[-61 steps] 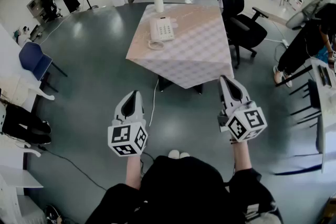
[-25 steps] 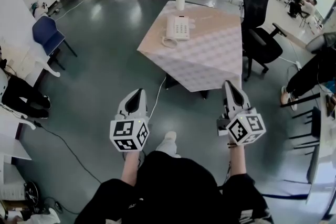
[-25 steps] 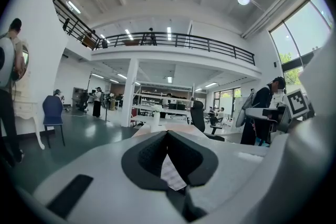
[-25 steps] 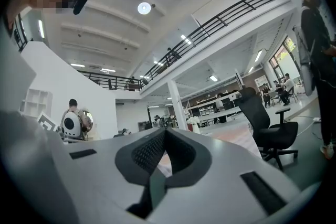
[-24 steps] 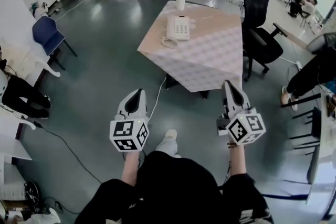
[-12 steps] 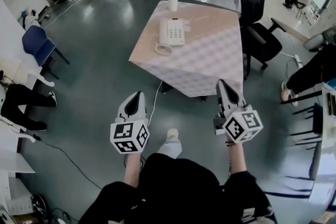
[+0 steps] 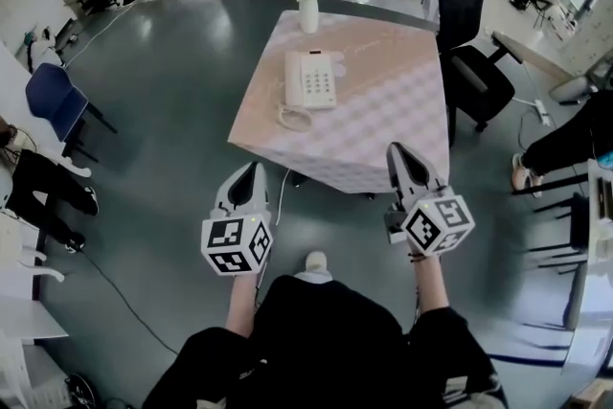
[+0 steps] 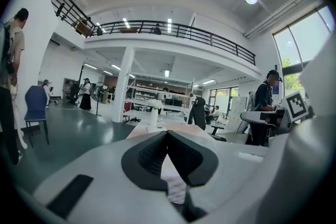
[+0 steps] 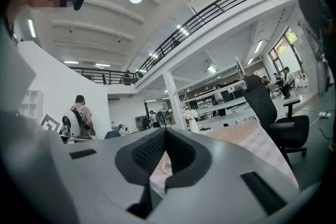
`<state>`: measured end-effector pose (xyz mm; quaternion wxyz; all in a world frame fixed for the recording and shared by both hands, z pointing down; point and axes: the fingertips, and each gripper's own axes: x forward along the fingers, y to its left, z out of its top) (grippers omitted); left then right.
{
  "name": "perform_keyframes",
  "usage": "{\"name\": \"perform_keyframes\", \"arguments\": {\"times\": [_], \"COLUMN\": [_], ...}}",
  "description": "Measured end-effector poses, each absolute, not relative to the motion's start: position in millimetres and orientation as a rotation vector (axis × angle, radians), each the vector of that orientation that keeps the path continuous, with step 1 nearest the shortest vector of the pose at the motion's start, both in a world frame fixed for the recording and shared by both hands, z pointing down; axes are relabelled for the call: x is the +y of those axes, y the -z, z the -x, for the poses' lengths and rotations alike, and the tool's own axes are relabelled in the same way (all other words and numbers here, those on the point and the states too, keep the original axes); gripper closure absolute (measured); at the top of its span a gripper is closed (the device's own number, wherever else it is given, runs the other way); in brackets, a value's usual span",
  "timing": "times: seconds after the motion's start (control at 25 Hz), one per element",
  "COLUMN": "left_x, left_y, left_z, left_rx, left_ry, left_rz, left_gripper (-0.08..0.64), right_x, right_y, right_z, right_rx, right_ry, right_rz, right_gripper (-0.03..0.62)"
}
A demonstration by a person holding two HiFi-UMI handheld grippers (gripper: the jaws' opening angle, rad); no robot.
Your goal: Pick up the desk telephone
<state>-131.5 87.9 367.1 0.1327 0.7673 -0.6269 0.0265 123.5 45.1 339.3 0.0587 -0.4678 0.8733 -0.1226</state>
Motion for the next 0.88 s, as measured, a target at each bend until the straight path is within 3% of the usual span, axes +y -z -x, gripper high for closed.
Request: {"name": "perform_keyframes", "arguments": {"times": [0.88], "left_x": [-30], "left_y": [-401], "left_z": [158], "left_rx": [-1.802], "left_ry": [-0.085], "left_rz": [-2.205], "left_gripper": [0.561], "right_x": [-76], "right_y": [-378], "right_z": [-91], "right_rx": [2.674], "right_ry": [0.381], "right_rz": [1.447], "right_gripper": [0.6]}}
